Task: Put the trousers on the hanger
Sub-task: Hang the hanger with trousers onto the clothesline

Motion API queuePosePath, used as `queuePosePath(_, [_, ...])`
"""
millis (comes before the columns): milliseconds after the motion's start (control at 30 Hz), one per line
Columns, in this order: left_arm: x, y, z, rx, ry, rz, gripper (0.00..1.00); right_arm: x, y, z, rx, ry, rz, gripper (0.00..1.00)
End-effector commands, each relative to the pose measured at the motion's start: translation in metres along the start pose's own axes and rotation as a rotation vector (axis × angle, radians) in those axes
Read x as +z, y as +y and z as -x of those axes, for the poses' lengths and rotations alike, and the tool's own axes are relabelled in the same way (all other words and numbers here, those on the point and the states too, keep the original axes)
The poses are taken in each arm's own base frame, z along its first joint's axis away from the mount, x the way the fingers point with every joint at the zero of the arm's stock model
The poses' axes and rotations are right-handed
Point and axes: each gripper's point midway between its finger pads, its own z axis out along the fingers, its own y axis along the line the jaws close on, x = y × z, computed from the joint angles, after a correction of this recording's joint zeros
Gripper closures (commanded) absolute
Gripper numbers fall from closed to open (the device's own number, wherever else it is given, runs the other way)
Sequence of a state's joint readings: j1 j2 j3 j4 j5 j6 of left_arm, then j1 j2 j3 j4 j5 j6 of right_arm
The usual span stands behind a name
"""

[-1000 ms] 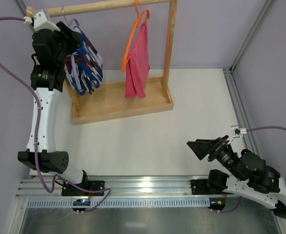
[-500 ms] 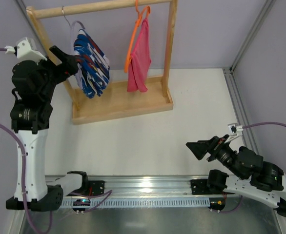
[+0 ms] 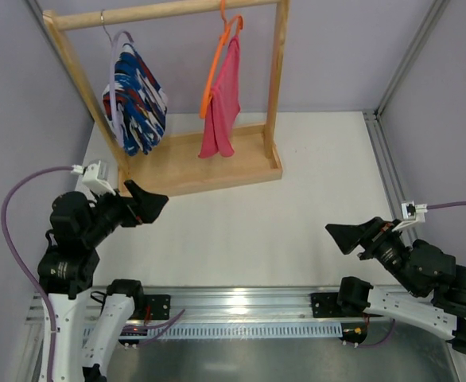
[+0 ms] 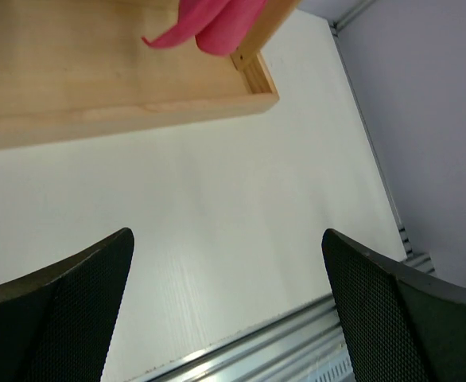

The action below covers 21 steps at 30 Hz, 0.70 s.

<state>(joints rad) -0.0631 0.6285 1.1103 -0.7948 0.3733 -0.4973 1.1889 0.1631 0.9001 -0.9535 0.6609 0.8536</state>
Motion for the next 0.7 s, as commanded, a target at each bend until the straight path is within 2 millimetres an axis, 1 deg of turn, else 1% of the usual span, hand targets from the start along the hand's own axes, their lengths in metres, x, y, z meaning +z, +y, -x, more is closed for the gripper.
queuePosePath(0, [0.002, -0.012, -0.036, -0.059, 0.037, -0.153, 0.0, 0.004, -0.015, -0.001, -0.012, -0.037, -0.052, 0.0])
queuePosePath(33, [-0.001, -0.014, -0.041, -0.08, 0.02, -0.174, 0.0, 0.006, -0.017, -0.003, -0.016, -0.037, -0.059, 0.0])
queuePosePath(67, [0.001, -0.015, -0.043, -0.091, 0.013, -0.2, 0.0, 0.006, -0.018, -0.004, -0.014, -0.036, -0.065, 0.0])
queuePosePath(100, [0.011, -0.008, -0.059, -0.146, 0.051, -0.205, 0.0, 0.007, -0.02, -0.007, -0.012, -0.031, -0.069, 0.0])
queuePosePath(133, [0.012, -0.013, -0.061, -0.149, 0.049, -0.25, 0.0, 0.008, -0.02, -0.007, -0.008, -0.036, -0.07, 0.0])
queuePosePath(200, [0.019, -0.008, -0.072, -0.179, 0.067, -0.256, 0.0, 0.009, -0.021, -0.007, -0.011, -0.04, -0.077, 0.0])
queuePosePath(300, [0.021, -0.008, -0.071, -0.171, 0.043, -0.274, 0.0, 0.012, -0.02, -0.008, -0.018, -0.04, -0.077, 0.0])
queuePosePath(467, [0.028, -0.006, -0.08, -0.187, 0.079, -0.285, 0.0, 0.018, -0.018, -0.011, -0.02, -0.046, -0.082, 0.0])
queuePosePath(667, [0.02, -0.012, -0.083, -0.166, 0.07, -0.31, 0.0, 0.02, -0.016, -0.013, -0.026, -0.042, -0.082, 0.0])
